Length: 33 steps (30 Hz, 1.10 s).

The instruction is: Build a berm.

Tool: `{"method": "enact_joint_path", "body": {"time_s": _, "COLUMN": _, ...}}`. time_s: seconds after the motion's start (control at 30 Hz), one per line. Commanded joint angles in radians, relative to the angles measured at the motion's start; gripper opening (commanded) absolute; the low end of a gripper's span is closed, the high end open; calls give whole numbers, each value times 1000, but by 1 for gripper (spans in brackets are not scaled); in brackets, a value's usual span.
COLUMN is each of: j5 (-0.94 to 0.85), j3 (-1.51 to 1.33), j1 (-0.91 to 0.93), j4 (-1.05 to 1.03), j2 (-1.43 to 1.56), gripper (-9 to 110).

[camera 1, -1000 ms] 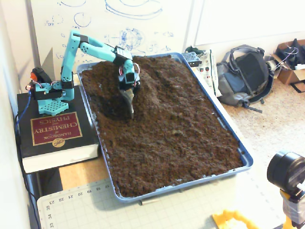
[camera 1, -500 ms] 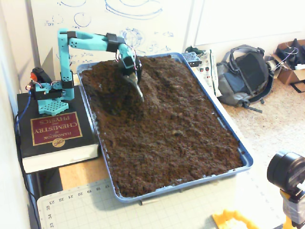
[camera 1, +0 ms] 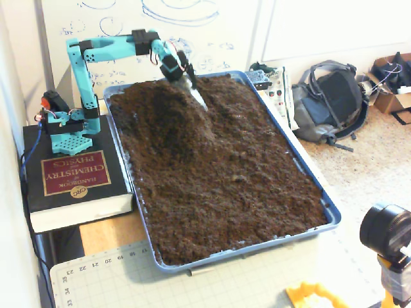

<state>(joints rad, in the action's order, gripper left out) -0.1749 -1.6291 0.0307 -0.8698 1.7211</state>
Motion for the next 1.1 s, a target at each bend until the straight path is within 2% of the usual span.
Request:
{"method": "enact_joint_path", "body": {"time_s": 0.0, "j5": 8, "j3": 147, "j1": -23, "j4": 12, "j2": 98, "gripper": 1}}
{"method": "enact_joint_path", "body": {"time_s": 0.27, "j5": 8, "j3": 225, "j1": -25, "j4": 12, "j2": 40, "gripper": 1}}
{"method": "enact_joint_path", "body": {"time_s": 0.47, "j5": 9, "j3": 207, "j1": -54, "j4": -25, "j2": 109, "gripper": 1}}
{"method": "enact_joint_path", "body": {"time_s": 0.87, "j5": 6, "j3": -321, "j1": -51, "j4": -391, "j2": 617, "gripper": 1}}
{"method": "enact_joint_path", "body": {"time_s": 1.07, "j5": -9, "j3": -664, "j1": 34, "j4": -433, "j2": 951, "gripper": 1}}
